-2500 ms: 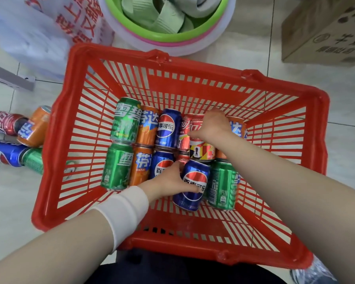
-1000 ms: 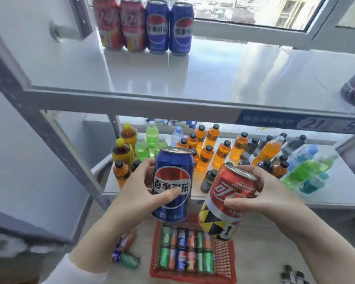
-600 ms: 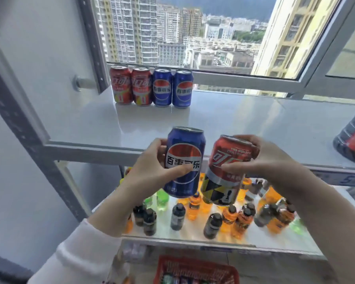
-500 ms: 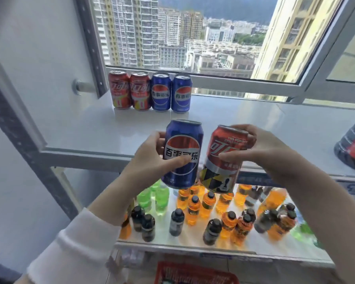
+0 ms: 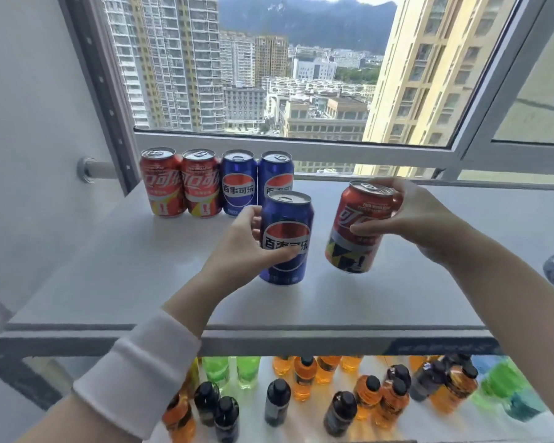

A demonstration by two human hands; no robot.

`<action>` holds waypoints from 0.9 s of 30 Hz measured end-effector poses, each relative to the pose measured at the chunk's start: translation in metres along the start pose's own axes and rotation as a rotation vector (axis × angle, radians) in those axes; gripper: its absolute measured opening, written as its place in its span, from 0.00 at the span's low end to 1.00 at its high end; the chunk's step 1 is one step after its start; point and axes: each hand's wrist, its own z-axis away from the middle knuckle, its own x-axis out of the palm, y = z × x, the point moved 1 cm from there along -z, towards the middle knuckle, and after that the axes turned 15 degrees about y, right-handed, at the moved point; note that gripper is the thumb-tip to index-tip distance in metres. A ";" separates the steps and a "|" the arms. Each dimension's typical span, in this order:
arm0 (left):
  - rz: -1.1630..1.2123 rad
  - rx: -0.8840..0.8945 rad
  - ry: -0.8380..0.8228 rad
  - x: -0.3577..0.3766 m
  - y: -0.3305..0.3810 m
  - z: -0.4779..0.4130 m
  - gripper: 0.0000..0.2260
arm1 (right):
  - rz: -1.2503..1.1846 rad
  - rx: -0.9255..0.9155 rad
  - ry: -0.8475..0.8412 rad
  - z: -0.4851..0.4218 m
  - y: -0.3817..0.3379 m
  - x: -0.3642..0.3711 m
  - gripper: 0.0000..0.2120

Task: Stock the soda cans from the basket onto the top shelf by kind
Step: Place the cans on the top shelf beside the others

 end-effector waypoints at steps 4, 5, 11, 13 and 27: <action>-0.053 0.086 0.019 0.018 0.005 -0.026 0.27 | 0.049 -0.017 0.035 -0.024 0.009 -0.002 0.37; -0.061 0.103 0.018 0.022 0.007 -0.030 0.27 | 0.057 -0.022 0.035 -0.029 0.011 -0.003 0.37; -0.087 0.059 0.065 0.020 -0.008 -0.051 0.29 | 0.066 -0.059 0.001 -0.055 0.017 -0.001 0.38; -0.098 0.044 0.097 0.017 -0.012 -0.056 0.30 | 0.062 -0.067 -0.013 -0.063 0.019 0.005 0.38; -0.097 -0.001 0.117 0.007 -0.023 -0.076 0.30 | 0.054 -0.098 -0.034 -0.127 0.022 0.051 0.38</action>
